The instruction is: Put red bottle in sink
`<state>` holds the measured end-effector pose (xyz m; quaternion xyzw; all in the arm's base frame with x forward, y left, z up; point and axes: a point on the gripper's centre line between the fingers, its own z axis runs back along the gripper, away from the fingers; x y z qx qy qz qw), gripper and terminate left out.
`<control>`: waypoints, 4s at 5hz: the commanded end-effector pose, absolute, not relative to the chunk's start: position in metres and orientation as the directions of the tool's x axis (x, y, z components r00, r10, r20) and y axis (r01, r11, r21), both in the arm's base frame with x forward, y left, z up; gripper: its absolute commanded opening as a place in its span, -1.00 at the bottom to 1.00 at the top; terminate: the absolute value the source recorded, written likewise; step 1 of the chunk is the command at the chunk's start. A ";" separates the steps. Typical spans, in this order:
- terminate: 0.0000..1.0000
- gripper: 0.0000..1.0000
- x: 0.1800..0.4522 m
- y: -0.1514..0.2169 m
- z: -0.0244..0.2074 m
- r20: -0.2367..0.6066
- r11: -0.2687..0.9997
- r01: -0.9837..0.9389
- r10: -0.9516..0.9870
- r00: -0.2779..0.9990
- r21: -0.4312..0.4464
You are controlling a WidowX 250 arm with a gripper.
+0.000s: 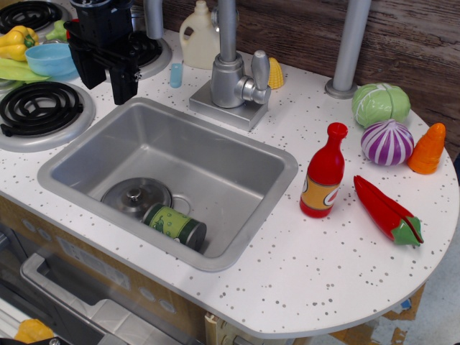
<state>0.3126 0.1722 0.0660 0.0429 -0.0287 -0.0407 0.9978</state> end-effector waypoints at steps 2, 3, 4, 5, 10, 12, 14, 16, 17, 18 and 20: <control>-1.00 1.00 0.288 0.141 0.075 0.059 0.996 0.000 -0.006 0.998 0.087; -1.00 1.00 0.277 0.100 0.085 0.037 0.992 -0.093 0.090 0.995 0.083; -1.00 1.00 0.273 0.061 0.096 0.042 0.990 -0.120 0.117 0.992 0.077; -1.00 1.00 0.278 0.012 0.132 0.003 0.996 -0.081 0.081 0.997 0.044; -1.00 1.00 0.342 -0.098 0.125 0.133 0.997 0.051 -0.058 0.989 0.056; -1.00 1.00 0.336 -0.085 0.107 0.141 0.998 0.044 -0.050 0.989 0.044; -1.00 -1.00 0.330 -0.080 0.091 0.165 0.999 0.046 -0.047 0.985 0.007; -1.00 -1.00 0.328 -0.073 0.104 0.127 0.998 0.051 -0.055 0.990 0.034; -1.00 -1.00 0.324 -0.040 0.120 0.068 0.991 0.076 -0.083 0.994 0.109; -1.00 -1.00 0.323 0.005 0.125 0.033 0.978 0.135 -0.142 0.989 0.157; -1.00 -1.00 0.326 0.059 0.077 0.061 0.978 0.174 -0.182 0.981 0.111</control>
